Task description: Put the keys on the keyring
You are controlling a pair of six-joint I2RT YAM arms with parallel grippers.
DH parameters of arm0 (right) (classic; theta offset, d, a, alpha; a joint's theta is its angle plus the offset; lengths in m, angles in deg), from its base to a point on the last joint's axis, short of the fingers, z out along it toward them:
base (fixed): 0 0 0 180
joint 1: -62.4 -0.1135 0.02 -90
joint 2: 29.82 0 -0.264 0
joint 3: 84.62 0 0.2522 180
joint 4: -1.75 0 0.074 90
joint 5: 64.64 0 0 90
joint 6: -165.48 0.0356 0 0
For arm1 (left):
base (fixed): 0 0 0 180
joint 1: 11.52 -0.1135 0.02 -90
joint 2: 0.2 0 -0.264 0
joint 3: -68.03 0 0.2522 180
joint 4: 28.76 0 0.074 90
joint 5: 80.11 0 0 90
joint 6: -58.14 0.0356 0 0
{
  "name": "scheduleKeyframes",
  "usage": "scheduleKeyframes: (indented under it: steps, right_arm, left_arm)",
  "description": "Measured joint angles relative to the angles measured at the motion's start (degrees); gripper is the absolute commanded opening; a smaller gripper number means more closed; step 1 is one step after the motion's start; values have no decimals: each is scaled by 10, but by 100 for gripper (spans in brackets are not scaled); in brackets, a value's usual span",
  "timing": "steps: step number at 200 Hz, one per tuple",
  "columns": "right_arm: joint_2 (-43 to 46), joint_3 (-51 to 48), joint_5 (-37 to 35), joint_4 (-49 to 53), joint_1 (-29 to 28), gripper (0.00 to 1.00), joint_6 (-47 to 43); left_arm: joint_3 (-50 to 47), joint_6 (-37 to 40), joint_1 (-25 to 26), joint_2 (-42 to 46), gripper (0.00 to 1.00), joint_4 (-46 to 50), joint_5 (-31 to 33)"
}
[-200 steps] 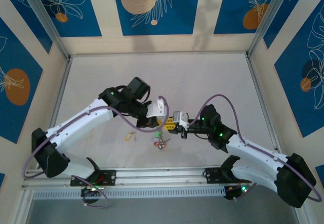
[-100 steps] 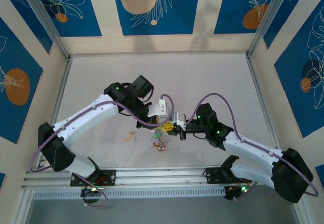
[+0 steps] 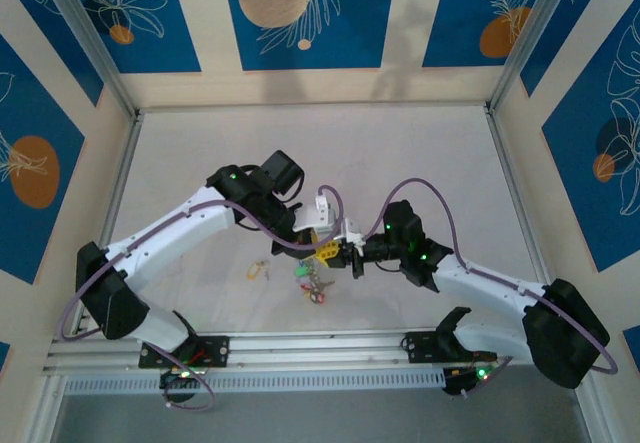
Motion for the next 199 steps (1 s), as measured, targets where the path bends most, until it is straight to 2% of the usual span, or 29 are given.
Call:
scheduleKeyframes:
  steps: [40,45,53,102,126,156,177,199]
  right_arm:
    - [-2,-24,-3,-55,2,0,42]
    - [-2,-26,-5,-60,2,0,47]
    - [-2,-28,-7,-66,2,0,51]
    - [0,-38,-16,-81,4,0,66]
    - [2,-38,-16,-81,4,12,65]
    - [3,-38,-12,-93,4,21,71]
    - [-10,-37,0,-110,2,20,77]
    - [-36,-35,11,-122,-3,11,88]
  left_arm:
    - [-6,-3,-1,2,12,-16,0]
    - [-6,-3,-1,2,9,-17,1]
    - [-6,-3,-1,2,0,-19,2]
    - [-9,22,-1,4,0,-21,3]
    - [-16,34,-1,13,0,-27,3]
    - [-22,44,-1,22,0,-30,1]
    - [-26,49,-1,24,0,-33,-9]
    - [-33,57,-1,33,0,-44,-21]
